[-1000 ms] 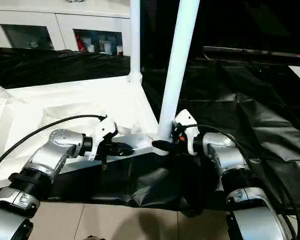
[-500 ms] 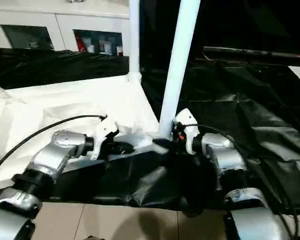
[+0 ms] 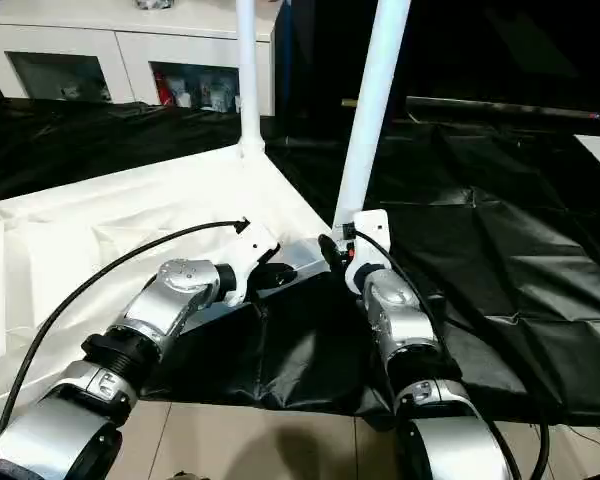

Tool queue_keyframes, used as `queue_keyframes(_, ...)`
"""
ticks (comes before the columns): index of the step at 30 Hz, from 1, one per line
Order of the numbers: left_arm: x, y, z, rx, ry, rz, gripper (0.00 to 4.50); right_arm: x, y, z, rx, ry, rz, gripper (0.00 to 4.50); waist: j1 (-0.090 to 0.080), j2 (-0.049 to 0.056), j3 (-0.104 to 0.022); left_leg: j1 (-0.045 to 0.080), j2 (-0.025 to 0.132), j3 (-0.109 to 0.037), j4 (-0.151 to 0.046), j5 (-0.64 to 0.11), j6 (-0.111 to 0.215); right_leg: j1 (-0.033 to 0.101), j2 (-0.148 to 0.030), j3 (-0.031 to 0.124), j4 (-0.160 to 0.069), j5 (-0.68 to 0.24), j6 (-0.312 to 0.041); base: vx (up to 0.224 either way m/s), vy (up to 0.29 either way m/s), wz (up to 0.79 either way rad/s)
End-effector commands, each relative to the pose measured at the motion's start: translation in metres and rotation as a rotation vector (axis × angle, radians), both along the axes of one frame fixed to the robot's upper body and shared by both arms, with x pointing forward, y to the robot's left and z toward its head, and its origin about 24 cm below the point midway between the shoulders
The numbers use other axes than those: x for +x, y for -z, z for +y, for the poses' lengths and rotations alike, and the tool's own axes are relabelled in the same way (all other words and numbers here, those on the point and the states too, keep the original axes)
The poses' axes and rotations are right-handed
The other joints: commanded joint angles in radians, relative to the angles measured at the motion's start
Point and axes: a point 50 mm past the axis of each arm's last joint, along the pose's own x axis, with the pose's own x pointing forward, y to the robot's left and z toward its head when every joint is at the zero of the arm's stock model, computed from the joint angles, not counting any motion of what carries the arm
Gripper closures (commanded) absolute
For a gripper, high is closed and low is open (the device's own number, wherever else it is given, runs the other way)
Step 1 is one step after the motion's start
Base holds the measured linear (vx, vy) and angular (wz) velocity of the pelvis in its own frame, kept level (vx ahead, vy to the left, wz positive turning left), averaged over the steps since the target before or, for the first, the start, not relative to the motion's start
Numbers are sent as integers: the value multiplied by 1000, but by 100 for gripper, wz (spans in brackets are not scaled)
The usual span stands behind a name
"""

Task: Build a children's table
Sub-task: Rotate leg to tighten

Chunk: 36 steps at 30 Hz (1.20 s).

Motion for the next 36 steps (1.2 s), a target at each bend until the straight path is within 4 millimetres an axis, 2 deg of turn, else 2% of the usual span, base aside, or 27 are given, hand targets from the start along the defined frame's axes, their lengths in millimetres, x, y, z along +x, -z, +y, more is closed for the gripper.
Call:
queue_keyframes(1, -4, -1, -14, -29, 60, -12, 450, -3, 3, 24, 53, -118, 18, 178, -5, -12, -61, 22, 16, -12, -73, -383, -2, 29, -30, 27, -91, -380, -152, 0, 0, 0)
queue_keyframes(2, -4, -1, -10, -31, 77, -16, 450, -2, -3, 24, 95, -160, 6, 122, -5, -13, -61, 23, 17, -12, -72, -385, 3, 30, -31, 27, -90, -383, -152, 0, 0, 0)
queue_keyframes(3, -4, -1, -8, -32, 83, -18, 450, -1, -4, 23, 107, -169, 2, 108, -4, -13, -61, 21, 17, -13, -72, -382, 7, 32, -32, 27, -89, -382, -152, 0, 0, 0)
queue_keyframes(5, -6, -1, -4, -40, 105, -18, 450, -1, -8, 22, 113, -215, -6, 108, -3, -14, -63, 18, 18, -12, -71, -350, 18, 34, -32, 28, -85, -347, -161, 0, 0, 0)
queue_keyframes(6, -6, -1, -3, -41, 109, -16, 450, -1, -9, 21, 107, -237, -8, 88, -3, -13, -62, 18, 18, -11, -71, -347, 20, 33, -32, 28, -85, -344, -165, 0, 0, 0)
queue_keyframes(8, -9, -1, 6, -51, 143, -7, 450, -3, -13, 15, 67, -352, -9, 73, -1, -16, -63, 14, 18, -12, -71, -327, 25, 41, -31, 26, -81, -330, -173, 0, 0, 0)
queue_keyframes(9, -10, 0, 9, -55, 159, -1, 450, -5, -14, 12, 48, -405, -8, 73, -3, -18, -63, 11, 19, -10, -70, -311, 32, 41, -31, 27, -78, -308, -175, 0, 0, 0)
queue_keyframes(12, -13, -1, 16, -65, 195, 10, 450, -10, -17, 4, 40, -514, -2, 66, 0, -17, -65, 13, 21, -8, -66, -280, 44, 41, -33, 28, -73, -268, -194, 0, 0, 0)
queue_keyframes(14, -17, -1, 23, -79, 240, 29, 450, -15, -20, -6, 27, -612, 8, 66, 4, -17, -67, 12, 22, -6, -63, -243, 54, 45, -29, 26, -64, -213, -214, 0, 0, 0)
queue_keyframes(17, -22, -3, 29, -98, 294, 57, 450, -20, -23, -17, 6, -694, 22, 66, 8, -17, -67, 11, 24, -4, -59, -227, 71, 47, -27, 26, -56, -168, -239, 0, 0, 0)
queue_keyframes(21, -25, -2, 38, -95, 316, 75, 450, -21, -28, -26, -13, -746, 23, 66, 11, -14, -67, 17, 26, -2, -59, -229, 73, 43, -28, 27, -56, -168, -254, 0, 0, 0)
queue_keyframes(24, -25, -2, 40, -94, 312, 76, 450, -21, -29, -26, -13, -752, 17, 66, 12, -14, -65, 18, 26, -3, -61, -252, 56, 42, -30, 28, -59, -202, -248, 0, 0, 0)
queue_keyframes(25, -25, -2, 40, -94, 311, 77, 450, -20, -30, -25, -11, -754, 15, 91, 12, -15, -65, 18, 25, -3, -61, -254, 53, 42, -29, 28, -59, -207, -246, 0, 0, 0)
queue_keyframes(28, -26, -2, 41, -94, 311, 79, 450, -21, -30, -24, -9, -773, 19, 103, 13, -17, -66, 18, 25, -3, -61, -250, 48, 43, -31, 28, -59, -212, -240, 0, 0, 0)
queue_keyframes(30, -26, -2, 41, -95, 312, 81, 450, -23, -28, -23, -19, -795, 34, 133, 13, -18, -66, 17, 25, -3, -61, -244, 52, 44, -30, 28, -58, -208, -239, 0, 0, 0)
queue_keyframes(31, -26, -2, 42, -95, 313, 82, 450, -24, -27, -23, -22, -803, 40, 133, 14, -17, -66, 17, 25, -3, -60, -241, 54, 43, -30, 28, -58, -205, -239, 0, 0, 0)
queue_keyframes(32, -27, -2, 42, -96, 313, 83, 450, -25, -26, -23, -34, -814, 46, 144, 13, -20, -66, 16, 24, -3, -60, -236, 55, 44, -29, 28, -58, -204, -239, 0, 0, 0)
queue_keyframes(36, -27, -2, 43, -96, 313, 85, 450, -26, -23, -23, -53, -825, 57, 179, 14, -18, -66, 17, 24, -3, -60, -241, 52, 42, -30, 28, -59, -217, -236, 0, 0, 0)
